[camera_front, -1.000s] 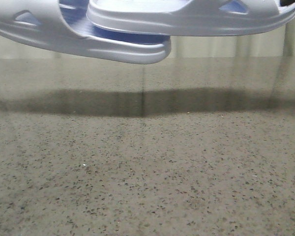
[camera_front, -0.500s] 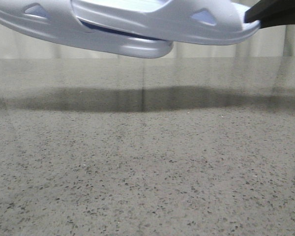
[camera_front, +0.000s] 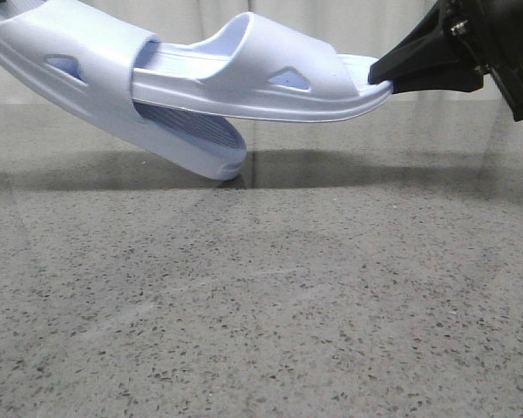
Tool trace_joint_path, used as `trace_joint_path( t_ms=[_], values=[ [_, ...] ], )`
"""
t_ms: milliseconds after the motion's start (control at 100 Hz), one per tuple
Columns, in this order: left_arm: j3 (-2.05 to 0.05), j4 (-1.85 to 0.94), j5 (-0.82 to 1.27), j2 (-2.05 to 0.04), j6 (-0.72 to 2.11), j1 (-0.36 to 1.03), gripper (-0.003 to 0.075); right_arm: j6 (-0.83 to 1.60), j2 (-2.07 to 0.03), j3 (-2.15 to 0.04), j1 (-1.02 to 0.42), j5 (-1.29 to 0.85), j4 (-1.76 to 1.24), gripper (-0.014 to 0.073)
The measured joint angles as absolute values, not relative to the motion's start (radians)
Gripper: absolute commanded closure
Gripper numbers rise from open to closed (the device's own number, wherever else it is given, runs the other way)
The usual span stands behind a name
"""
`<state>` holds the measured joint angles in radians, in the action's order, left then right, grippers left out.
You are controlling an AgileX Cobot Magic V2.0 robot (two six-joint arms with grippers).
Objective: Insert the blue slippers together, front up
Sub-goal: 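Stack the right gripper's slipper onto the left gripper's slipper, soles aligned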
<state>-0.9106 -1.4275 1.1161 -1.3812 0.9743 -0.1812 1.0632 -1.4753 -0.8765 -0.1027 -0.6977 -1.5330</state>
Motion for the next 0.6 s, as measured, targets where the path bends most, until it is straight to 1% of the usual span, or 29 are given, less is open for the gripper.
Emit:
trace_joint_path(
  t_ms=[400, 600],
  values=[
    [-0.911, -1.445, 1.1, -1.391, 0.976, -0.167, 0.0705, 1.072, -1.521, -0.943, -0.106, -0.74, -1.535, 0.07],
    [-0.911, -1.447, 1.095, -1.391, 0.978, -0.167, 0.0705, 1.072, -1.579, -0.98, -0.14, -0.749, -1.535, 0.07]
  ],
)
